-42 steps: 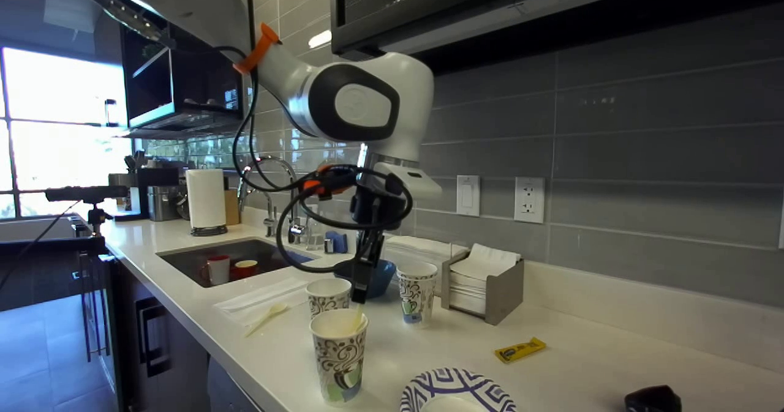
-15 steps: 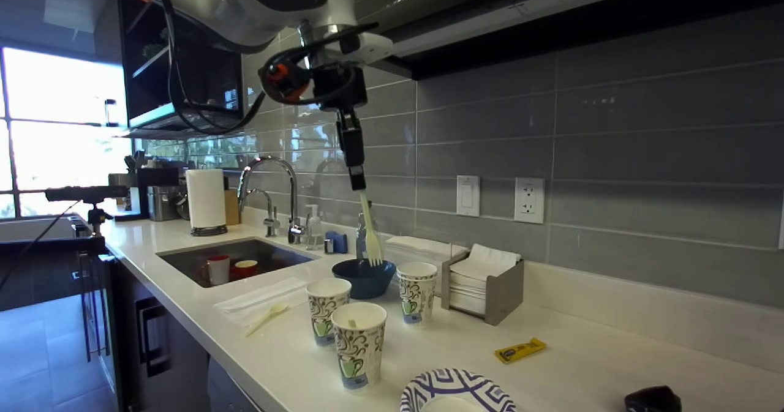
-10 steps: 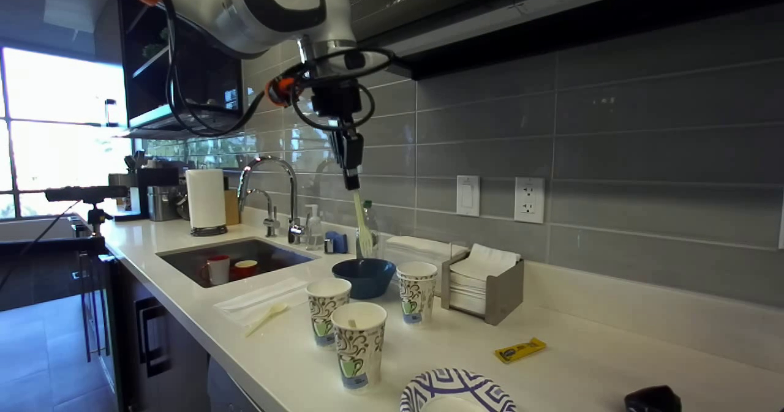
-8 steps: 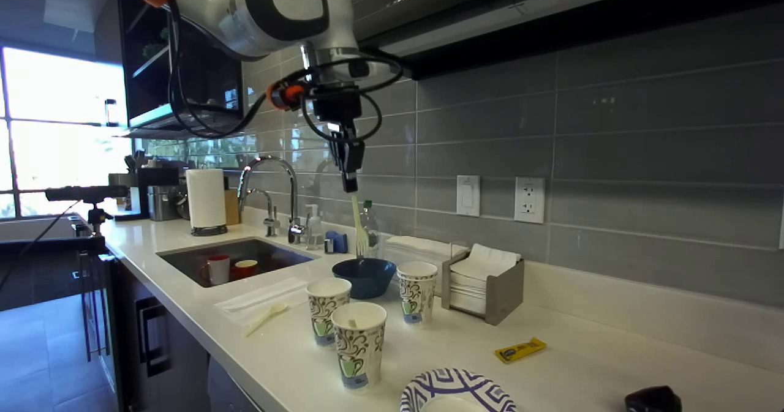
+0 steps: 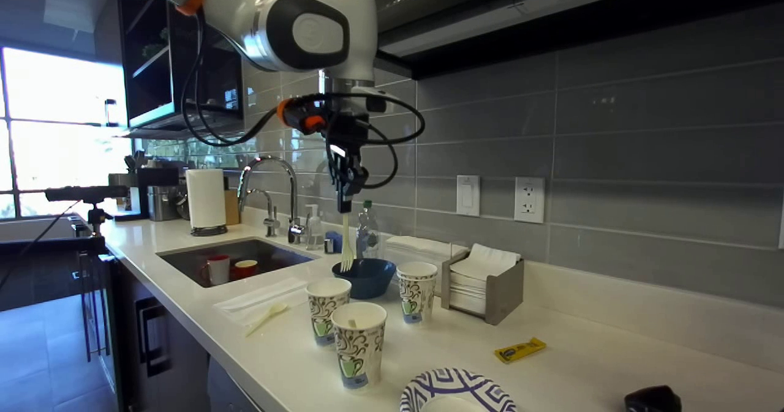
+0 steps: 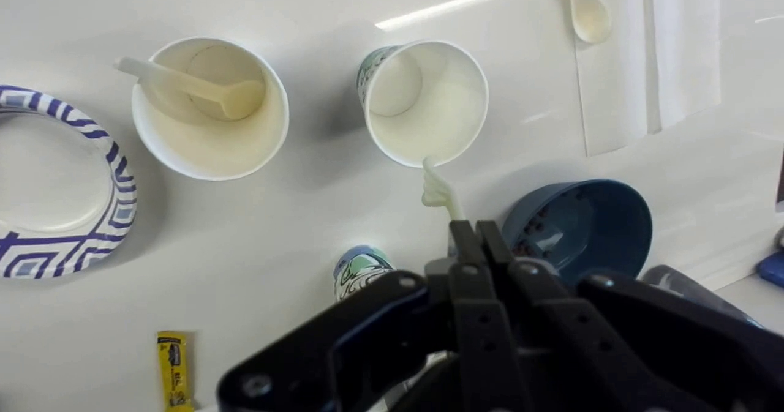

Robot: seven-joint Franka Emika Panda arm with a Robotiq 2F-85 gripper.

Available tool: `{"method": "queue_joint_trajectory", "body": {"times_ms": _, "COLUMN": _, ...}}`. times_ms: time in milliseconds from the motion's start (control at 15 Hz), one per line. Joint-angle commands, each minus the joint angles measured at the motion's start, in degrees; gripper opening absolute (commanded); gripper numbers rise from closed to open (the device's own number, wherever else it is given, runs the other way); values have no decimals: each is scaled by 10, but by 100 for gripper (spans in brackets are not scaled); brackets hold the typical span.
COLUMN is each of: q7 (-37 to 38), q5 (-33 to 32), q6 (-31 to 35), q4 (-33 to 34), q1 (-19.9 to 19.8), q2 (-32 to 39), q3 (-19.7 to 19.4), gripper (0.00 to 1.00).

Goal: Move the spoon to the cup to the left

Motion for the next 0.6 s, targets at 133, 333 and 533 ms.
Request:
{"method": "queue_joint_trajectory", "body": {"times_ms": 133, "q7": -33, "q5": 28, "q6": -32, "q4": 6, "q1": 2, "q2": 27, "q3": -14, "gripper": 1}}
{"method": "queue_joint_trajectory", "body": {"times_ms": 333, "q7": -40, "q5": 36, "q6": -39, "q4": 7, "q1": 2, "q2": 38, "q3": -16, "gripper": 1}}
{"method": "queue_joint_trajectory", "body": {"times_ms": 533, "q7": -53, "q5": 49, "q6": -37, "q4": 6, "q1": 3, "q2": 51, "q3": -17, "gripper": 1}}
